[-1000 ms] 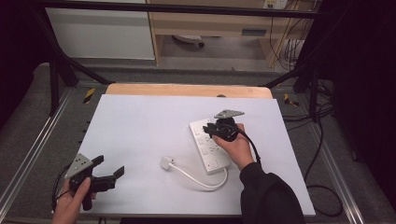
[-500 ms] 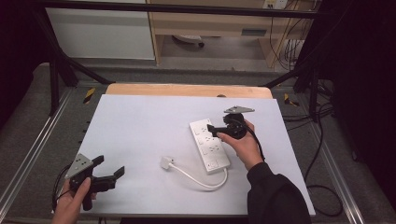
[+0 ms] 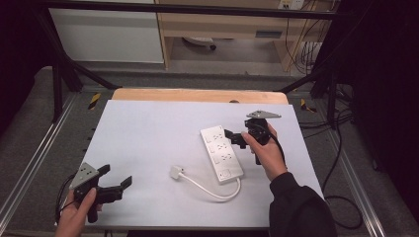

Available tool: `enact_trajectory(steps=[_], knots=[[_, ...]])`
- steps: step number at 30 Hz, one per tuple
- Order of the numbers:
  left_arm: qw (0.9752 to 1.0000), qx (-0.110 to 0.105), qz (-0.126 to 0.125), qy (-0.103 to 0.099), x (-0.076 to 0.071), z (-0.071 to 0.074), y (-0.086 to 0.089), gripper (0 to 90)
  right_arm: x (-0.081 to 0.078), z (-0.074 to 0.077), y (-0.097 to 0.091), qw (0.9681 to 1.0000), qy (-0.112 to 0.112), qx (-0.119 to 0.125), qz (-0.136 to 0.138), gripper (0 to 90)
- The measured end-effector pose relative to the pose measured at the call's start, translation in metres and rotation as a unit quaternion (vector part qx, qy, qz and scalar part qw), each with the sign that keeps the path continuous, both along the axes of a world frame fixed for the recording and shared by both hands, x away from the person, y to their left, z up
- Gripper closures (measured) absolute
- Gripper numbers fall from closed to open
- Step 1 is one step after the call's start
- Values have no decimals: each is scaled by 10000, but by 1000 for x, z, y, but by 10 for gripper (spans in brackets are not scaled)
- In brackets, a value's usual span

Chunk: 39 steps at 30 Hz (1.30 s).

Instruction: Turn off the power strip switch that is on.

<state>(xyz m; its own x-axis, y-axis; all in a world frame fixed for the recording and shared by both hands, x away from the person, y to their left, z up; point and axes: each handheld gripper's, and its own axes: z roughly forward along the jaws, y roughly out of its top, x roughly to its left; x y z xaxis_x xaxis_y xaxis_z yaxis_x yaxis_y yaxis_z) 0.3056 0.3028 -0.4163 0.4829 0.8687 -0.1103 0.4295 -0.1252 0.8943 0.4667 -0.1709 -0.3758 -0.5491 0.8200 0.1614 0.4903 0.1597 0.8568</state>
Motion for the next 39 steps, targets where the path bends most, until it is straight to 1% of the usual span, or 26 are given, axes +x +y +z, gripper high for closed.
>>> enact_trajectory(steps=[4, 8, 14, 17, 23, 27, 32, 39], knots=[[10000, -3, 1, 0, 0, 0, 0, 55, -3, 5, -7, 10000, -61, -20, -42, 53], [10000, 5, -1, 2, 0, 0, 0, 55, -6, 9, -15, 9999, -105, 48, -52, 53], [10000, 12, -2, 7, 0, 0, 0, 56, -13, 15, -28, 9996, -227, 39, -169, 50], [10000, 25, -10, 5, 0, 0, 0, 55, -17, 19, -35, 9995, -274, 24, -183, 50], [10000, 30, -8, 4, 0, 0, 0, 55, -26, 25, -48, 9985, -482, -37, -256, 47], [10000, 33, -18, 4, 0, 0, -1, 55, -32, 28, -58, 9978, -597, -26, -295, 42], [10000, 39, -18, 4, 0, 0, -1, 56, -40, 29, -70, 9968, -695, 30, -400, 40], [10000, 42, -16, 9, 0, 0, -1, 55, -50, 27, -86, 9954, -775, 103, -546, 43]])
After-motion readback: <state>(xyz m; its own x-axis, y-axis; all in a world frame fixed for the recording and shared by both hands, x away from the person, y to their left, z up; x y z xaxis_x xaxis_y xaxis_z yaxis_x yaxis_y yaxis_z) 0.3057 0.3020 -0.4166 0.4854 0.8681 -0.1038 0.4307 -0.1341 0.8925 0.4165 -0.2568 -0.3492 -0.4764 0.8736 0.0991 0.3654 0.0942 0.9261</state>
